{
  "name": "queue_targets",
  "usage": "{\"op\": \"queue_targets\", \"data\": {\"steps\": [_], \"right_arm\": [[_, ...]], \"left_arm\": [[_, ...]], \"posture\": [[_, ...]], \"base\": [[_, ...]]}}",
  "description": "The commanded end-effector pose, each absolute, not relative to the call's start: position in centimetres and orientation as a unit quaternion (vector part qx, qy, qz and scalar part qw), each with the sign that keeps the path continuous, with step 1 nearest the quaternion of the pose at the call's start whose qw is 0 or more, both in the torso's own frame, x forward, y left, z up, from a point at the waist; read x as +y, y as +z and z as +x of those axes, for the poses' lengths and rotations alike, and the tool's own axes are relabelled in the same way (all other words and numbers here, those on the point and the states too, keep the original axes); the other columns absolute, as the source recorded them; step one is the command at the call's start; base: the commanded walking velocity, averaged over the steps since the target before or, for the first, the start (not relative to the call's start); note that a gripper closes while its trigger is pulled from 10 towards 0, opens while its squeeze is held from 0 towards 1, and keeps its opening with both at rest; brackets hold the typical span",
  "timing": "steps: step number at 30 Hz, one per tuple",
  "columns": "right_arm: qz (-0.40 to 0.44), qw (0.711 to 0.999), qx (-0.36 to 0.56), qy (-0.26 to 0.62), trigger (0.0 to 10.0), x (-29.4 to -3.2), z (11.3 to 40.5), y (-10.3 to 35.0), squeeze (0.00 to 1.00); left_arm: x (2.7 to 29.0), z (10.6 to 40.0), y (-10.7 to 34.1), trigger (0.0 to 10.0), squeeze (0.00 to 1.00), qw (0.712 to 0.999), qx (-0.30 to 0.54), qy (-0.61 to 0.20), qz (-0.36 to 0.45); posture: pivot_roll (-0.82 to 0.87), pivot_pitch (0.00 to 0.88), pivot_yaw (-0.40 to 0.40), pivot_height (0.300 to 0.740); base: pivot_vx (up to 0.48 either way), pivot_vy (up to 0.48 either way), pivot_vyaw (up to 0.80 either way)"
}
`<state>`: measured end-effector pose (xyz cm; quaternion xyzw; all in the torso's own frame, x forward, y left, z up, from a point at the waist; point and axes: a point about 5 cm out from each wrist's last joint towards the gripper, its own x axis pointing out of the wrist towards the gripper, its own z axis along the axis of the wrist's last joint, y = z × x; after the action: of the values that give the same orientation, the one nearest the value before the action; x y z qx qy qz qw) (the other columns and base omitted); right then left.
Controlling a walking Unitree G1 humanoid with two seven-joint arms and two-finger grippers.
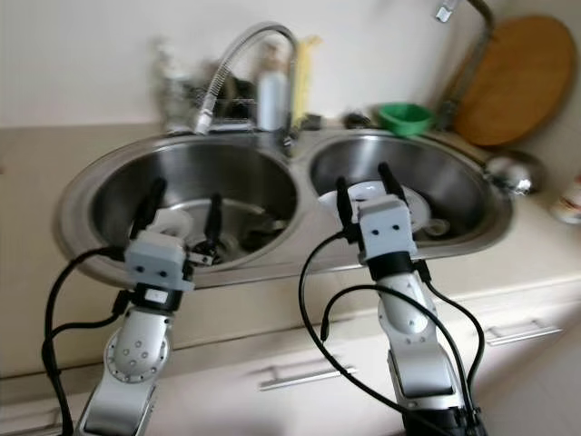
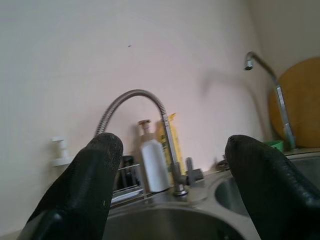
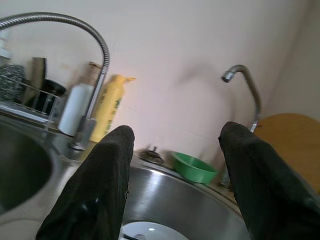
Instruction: Kitchen organization
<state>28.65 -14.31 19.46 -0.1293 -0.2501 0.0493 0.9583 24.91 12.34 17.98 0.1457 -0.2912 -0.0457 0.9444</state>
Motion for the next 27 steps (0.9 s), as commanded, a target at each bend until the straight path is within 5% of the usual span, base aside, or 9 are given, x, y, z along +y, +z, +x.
{"op": "queue_targets", "data": {"steps": [1, 13, 27], "right_arm": [[-0.129, 0.953, -0.271, 0.050, 10.0, -14.4, 28.3, 20.2, 0.00], [-0.136, 0.956, -0.253, 0.063, 10.0, -14.6, 27.6, 18.9, 0.00], [-0.136, 0.956, -0.253, 0.065, 10.0, -14.5, 27.6, 18.6, 0.00]], "left_arm": [[12.2, 24.8, 18.2, 10.0, 0.00, 0.942, -0.298, -0.047, 0.146], [12.4, 24.8, 17.6, 10.0, 0.00, 0.947, -0.283, -0.050, 0.142], [12.2, 24.8, 17.4, 10.0, 0.00, 0.948, -0.280, -0.058, 0.142]], "posture": [[0.04, 0.000, -0.059, 0.740], [0.04, 0.000, -0.055, 0.740], [0.04, 0.000, -0.055, 0.740]], "base": [[0.000, -0.386, -0.80], [0.000, -0.028, -0.80], [0.000, 0.456, -0.80]]}}
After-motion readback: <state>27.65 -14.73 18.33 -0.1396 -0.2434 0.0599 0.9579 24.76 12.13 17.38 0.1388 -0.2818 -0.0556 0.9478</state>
